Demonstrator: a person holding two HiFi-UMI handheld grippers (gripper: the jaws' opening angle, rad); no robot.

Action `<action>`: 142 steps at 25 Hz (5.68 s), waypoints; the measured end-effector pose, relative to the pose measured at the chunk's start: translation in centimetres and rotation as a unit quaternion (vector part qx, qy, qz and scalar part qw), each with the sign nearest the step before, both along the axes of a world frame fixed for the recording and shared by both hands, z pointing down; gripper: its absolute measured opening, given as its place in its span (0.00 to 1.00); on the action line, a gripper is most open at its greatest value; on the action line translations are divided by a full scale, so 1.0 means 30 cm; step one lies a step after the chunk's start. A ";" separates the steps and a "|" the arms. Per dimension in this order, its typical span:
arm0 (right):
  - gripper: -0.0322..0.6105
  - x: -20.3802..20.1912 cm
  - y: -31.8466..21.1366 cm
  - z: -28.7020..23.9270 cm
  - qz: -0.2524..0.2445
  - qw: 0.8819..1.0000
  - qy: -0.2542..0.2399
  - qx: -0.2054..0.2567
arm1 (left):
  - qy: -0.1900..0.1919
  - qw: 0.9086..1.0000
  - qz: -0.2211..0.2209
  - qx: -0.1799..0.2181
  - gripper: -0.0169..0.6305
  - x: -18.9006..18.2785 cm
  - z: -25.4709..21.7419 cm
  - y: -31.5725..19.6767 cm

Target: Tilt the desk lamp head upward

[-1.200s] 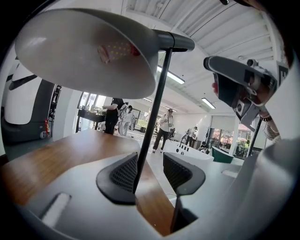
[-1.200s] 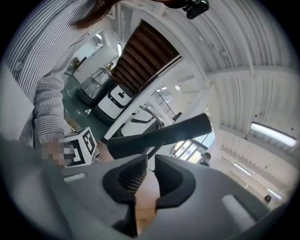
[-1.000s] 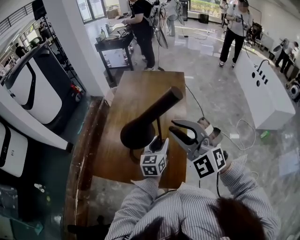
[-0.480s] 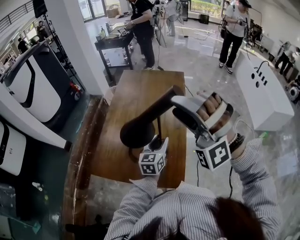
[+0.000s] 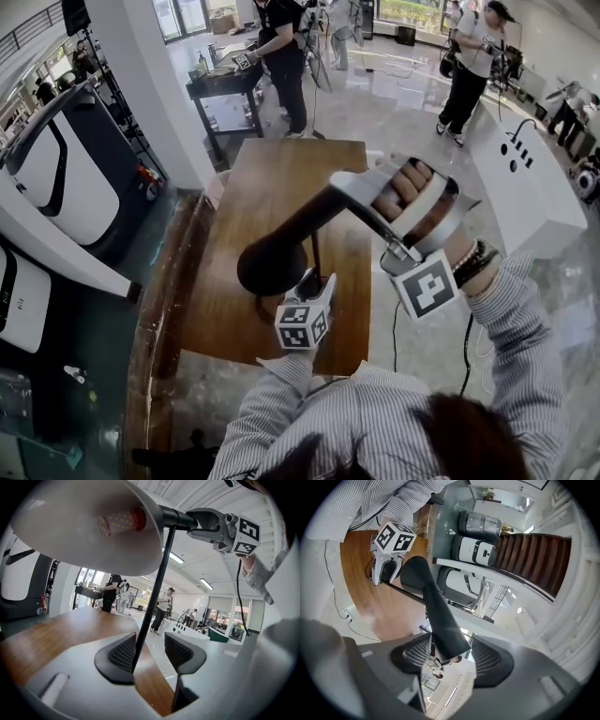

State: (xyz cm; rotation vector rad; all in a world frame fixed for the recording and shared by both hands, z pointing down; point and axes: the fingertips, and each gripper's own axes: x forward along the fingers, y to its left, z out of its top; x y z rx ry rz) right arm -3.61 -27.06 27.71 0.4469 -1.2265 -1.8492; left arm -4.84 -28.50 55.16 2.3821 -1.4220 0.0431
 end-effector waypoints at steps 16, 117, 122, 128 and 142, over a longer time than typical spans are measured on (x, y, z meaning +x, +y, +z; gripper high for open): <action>0.45 -0.001 -0.036 0.000 0.009 0.999 -0.039 -0.009 | -0.008 1.000 0.009 -0.008 0.26 -0.009 0.007 -0.016; 0.36 0.049 -0.010 0.324 0.027 0.704 -0.623 -0.340 | -0.019 0.999 0.038 -0.029 0.14 -0.037 -0.007 -0.002; 0.36 0.088 -0.002 0.390 0.031 0.661 -0.639 -0.391 | -0.005 1.000 0.020 -0.016 0.14 -0.059 -0.050 0.032; 0.35 0.089 0.041 0.558 0.056 0.595 -0.644 -0.478 | -0.026 1.000 0.015 0.005 0.14 -0.054 -0.092 0.104; 0.05 0.044 0.205 0.788 0.104 0.497 -0.624 -0.594 | 0.000 1.000 0.015 -0.006 0.03 -0.049 -0.105 0.212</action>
